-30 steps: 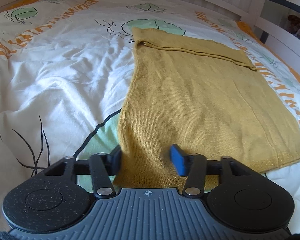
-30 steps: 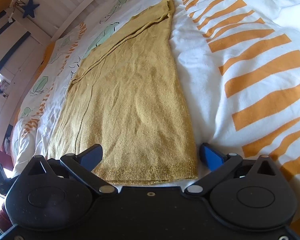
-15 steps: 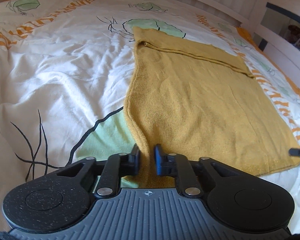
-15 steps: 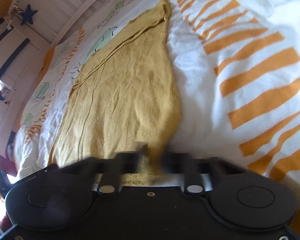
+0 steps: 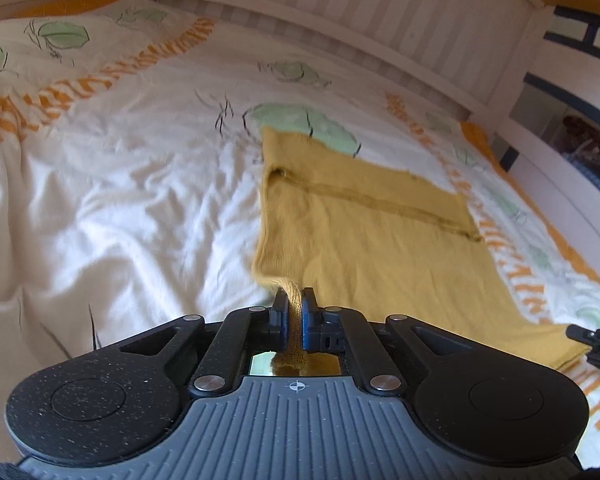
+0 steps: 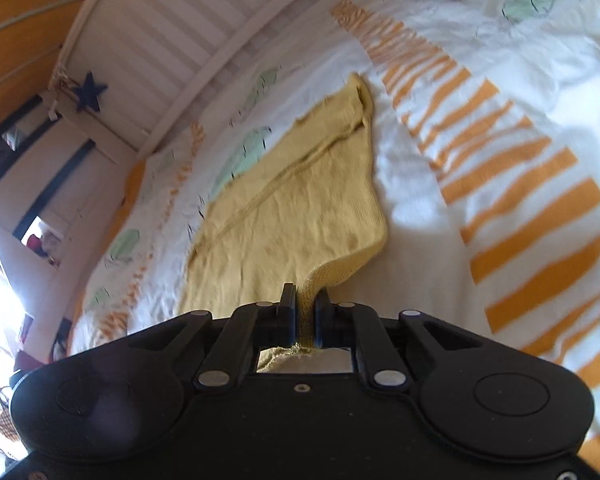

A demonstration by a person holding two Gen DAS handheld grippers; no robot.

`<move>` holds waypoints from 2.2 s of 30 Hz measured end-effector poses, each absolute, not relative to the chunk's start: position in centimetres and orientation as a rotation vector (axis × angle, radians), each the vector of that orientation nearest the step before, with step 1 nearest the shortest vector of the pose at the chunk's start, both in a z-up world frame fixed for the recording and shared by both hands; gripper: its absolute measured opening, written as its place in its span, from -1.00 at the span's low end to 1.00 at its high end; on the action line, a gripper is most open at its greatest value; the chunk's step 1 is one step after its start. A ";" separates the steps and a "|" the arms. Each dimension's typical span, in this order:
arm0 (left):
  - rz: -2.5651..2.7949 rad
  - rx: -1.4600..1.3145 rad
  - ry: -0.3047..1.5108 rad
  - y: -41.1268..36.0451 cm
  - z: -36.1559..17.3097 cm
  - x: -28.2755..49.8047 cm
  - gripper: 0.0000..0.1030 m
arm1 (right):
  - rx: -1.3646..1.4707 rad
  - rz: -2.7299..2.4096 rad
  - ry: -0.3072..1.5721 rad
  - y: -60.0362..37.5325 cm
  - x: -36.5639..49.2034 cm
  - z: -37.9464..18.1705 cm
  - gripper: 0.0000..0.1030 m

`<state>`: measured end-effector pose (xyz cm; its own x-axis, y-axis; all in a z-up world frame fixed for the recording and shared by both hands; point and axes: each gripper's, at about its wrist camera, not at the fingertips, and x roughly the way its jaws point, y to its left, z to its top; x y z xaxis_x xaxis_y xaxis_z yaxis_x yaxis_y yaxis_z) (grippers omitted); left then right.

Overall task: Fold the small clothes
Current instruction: 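Grasp the hem with both grippers and lift it toward the collar, then lay the hem onto the collar and open both grippers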

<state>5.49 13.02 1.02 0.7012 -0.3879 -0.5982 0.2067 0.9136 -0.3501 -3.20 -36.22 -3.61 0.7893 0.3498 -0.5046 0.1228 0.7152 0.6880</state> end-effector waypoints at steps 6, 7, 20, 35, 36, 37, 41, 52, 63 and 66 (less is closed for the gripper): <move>-0.345 -0.298 0.664 12.9 2.8 8.7 -0.89 | 0.793 0.167 0.605 -36.5 0.2 -1.7 -0.67; -0.349 -0.294 0.656 12.8 3.0 9.1 -0.90 | 0.785 0.169 0.602 -36.6 0.8 -1.5 -0.67; -0.339 -0.344 0.589 12.2 4.7 16.9 -0.90 | 0.764 0.162 0.526 -38.8 8.0 0.3 -0.67; -0.271 -0.374 0.606 8.6 2.2 29.9 -0.90 | 0.705 0.057 0.527 -40.9 21.2 -1.5 -0.67; -0.266 -0.373 0.617 8.3 1.8 30.7 -0.90 | 0.708 0.046 0.534 -41.1 22.1 -1.9 -0.67; -0.257 -0.370 0.629 8.1 1.3 31.5 -0.90 | 0.711 0.028 0.538 -41.2 22.9 -2.3 -0.67; -0.222 -0.346 0.672 7.2 -0.8 34.0 -0.87 | 0.707 -0.031 0.578 -41.5 25.6 -4.7 -0.61; -0.184 -0.265 0.616 7.3 0.0 33.5 -0.14 | 0.616 -0.111 0.542 -41.7 26.2 -5.4 0.46; -0.362 0.087 0.659 1.4 -1.5 26.1 -0.11 | 0.222 0.029 0.631 -33.4 23.2 -4.0 0.45; -0.381 0.141 0.694 0.6 -2.9 25.9 -0.11 | 0.127 0.063 0.679 -31.2 23.2 -5.0 0.44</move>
